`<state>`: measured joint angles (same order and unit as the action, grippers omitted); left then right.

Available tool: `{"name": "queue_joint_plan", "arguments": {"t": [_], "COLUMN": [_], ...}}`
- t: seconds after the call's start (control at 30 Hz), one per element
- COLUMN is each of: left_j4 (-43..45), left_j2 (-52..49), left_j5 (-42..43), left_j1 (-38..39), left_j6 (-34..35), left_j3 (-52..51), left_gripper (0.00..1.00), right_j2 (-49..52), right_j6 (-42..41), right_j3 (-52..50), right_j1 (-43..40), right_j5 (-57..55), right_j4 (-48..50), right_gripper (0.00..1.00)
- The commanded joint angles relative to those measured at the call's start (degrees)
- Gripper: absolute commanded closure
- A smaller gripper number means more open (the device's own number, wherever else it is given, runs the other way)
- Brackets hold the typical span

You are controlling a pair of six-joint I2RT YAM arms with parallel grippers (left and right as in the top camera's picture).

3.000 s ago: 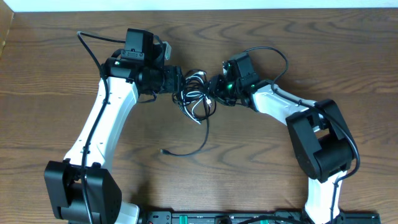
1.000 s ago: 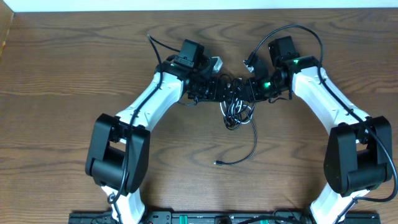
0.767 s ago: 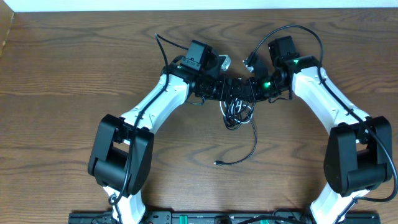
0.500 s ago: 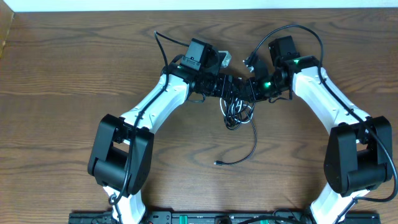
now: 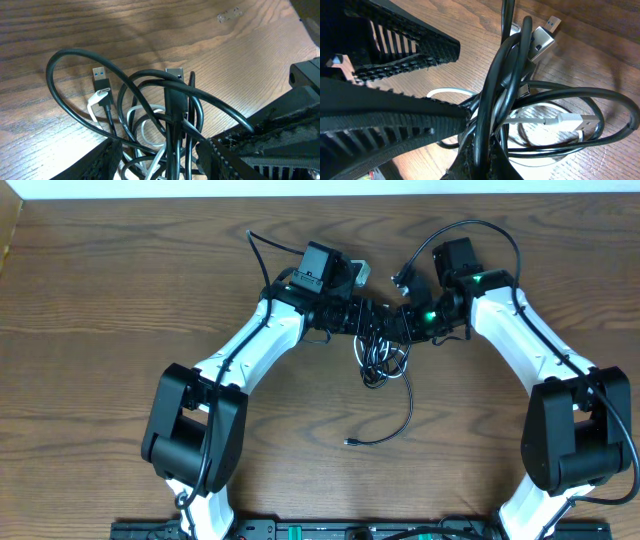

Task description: Untangle cables

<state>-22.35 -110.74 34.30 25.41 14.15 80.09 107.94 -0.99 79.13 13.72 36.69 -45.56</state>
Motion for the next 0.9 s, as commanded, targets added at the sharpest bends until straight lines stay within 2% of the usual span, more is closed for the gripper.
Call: {"name": "queue_joint_plan", "arguments": {"t": [0.0, 0.23, 0.3, 0.33, 0.5, 0.8, 0.87], "left_j4": [0.44, 1.4, 1.75, 1.73, 1.7, -1.18, -2.43], "left_j2": [-2.86, -5.11, -5.09, -5.11, -5.11, -3.87, -2.91], "left_j5": [-0.48, -0.22, 0.15, 0.11, -3.15, -3.28, -3.21], "left_j1": [0.79, 1.95, 1.95, 1.95, 1.88, 1.51, 1.51], "left_j6": [2.54, 4.22, 4.2, 4.17, 4.17, 3.23, 1.86], "left_j3": [-0.37, -0.37, -0.37, -0.37, -0.37, -0.37, -0.37], "left_gripper": [0.46, 0.68, 0.81, 0.92, 0.93, 0.93, 0.93], "right_j2": [-0.26, -0.26, -0.26, -0.26, -0.26, 0.52, 1.2], "right_j6": [0.85, 0.83, 0.83, 0.83, -0.87, -14.49, -15.3], "right_j3": [0.59, 0.59, 0.59, 0.59, 0.59, 0.46, 0.44], "right_j1": [-0.35, -0.33, -0.35, -0.39, -0.59, -0.44, -0.44], "right_j5": [2.75, 2.73, 2.75, 2.75, -0.31, -26.53, -30.08], "right_j4": [0.57, 1.49, 1.55, 1.57, 1.64, 2.75, 3.41], "right_gripper": [0.99, 0.99, 0.99, 0.99, 0.99, 0.99, 0.99]}}
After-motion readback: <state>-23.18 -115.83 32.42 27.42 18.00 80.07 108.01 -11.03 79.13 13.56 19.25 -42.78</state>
